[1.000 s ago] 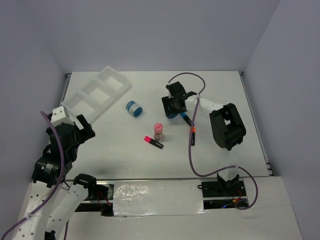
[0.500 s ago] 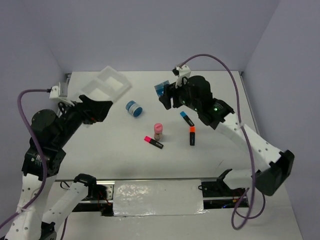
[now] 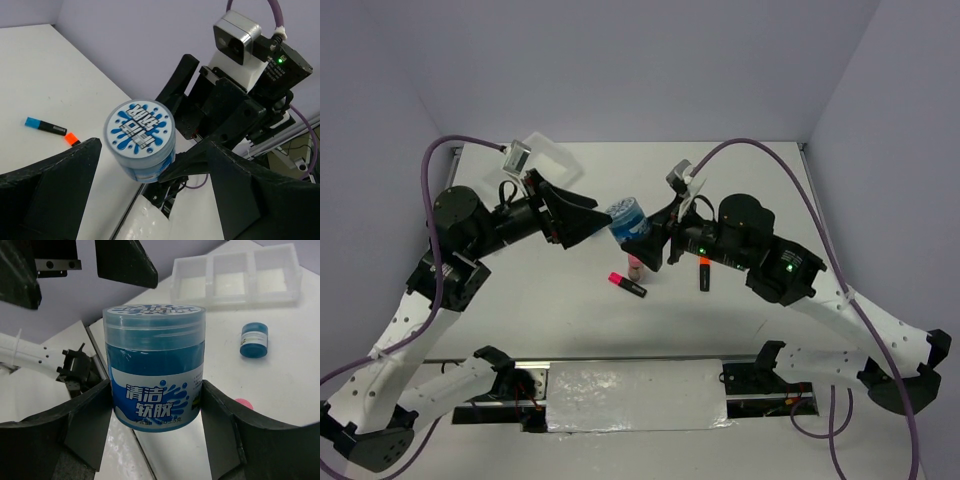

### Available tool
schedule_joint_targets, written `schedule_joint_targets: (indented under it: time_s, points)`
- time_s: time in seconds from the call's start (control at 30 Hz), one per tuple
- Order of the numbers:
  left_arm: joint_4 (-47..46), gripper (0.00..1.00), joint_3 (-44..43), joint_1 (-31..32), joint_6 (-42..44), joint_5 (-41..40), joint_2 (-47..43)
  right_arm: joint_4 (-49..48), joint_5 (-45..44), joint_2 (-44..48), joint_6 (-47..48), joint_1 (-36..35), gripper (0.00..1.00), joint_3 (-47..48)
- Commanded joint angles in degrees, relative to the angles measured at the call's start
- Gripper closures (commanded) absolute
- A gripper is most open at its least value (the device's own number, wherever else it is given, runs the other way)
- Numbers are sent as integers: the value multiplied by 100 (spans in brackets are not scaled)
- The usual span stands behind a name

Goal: Sort the stationery into containers
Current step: Pick up the stationery from the center of the board, then place the drawer in the storage box.

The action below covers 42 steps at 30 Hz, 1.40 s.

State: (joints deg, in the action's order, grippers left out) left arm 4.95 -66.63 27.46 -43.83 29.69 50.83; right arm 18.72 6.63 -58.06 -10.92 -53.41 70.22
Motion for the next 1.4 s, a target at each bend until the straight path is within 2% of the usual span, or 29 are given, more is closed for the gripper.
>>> schedule_joint_targets:
  time_s: [0.0, 0.1, 0.3, 0.63, 0.73, 0.8, 0.93, 0.97, 1.0, 1.03, 1.1, 1.13, 1.17, 1.23, 1.3, 1.33, 1.37]
  points:
    - [-363, 1, -78, 171, 209, 71, 15, -221, -355, -143, -25, -222, 88, 501]
    - [-198, 1, -148, 391, 339, -42, 67, -202, -461, -310, 37, -459, 88, 651]
    - [454, 1, -342, 427, 683, -491, 199, -237, -655, -329, 178, -803, 88, 827]
    - [121, 4, -184, 470, 394, 18, 208, -747, -795, -170, 406, -899, 88, 502]
    - [-414, 13, -96, 462, 52, 412, 191, -992, -1032, -127, 555, -917, 87, 274]
    - [-608, 22, -78, 462, -98, 537, 234, -1185, -1181, -100, 608, -917, 87, 116]
    - [-531, 36, -192, 471, -55, 371, 235, -1134, -998, -249, 608, -917, 87, 159]
    - [-513, 46, -271, 479, -20, 379, 252, -1151, -971, -267, 600, -908, 86, 150]
    - [-513, 49, -298, 471, 6, 397, 261, -1143, -945, -284, 608, -917, 85, 150]
    - [-356, 50, -315, 470, 33, 406, 278, -1134, -945, -311, 608, -917, 79, 159]
    - [-206, 62, -350, 470, 198, 249, 287, -1169, -1023, -293, 547, -917, 64, 89]
    - [-31, 69, -446, 470, 322, 108, 279, -1212, -1076, -215, 486, -908, 25, 28]
    - [467, 77, -517, 470, 636, -415, 287, -1396, -1129, -145, 433, -917, 1, -164]
    - [979, 86, -657, 470, 954, -1059, 279, -1476, -1487, 14, 345, -917, 0, -332]
    - [1384, 87, -816, 470, 1340, -1928, 278, -1381, -1883, 111, 257, -908, 0, -516]
    - [1638, 88, -851, 462, 1473, -2881, 270, -1302, -2111, 215, 231, -900, 0, -570]
    - [1719, 89, -808, 462, 1553, -3456, 252, -1222, -2636, 277, 170, -908, 0, -631]
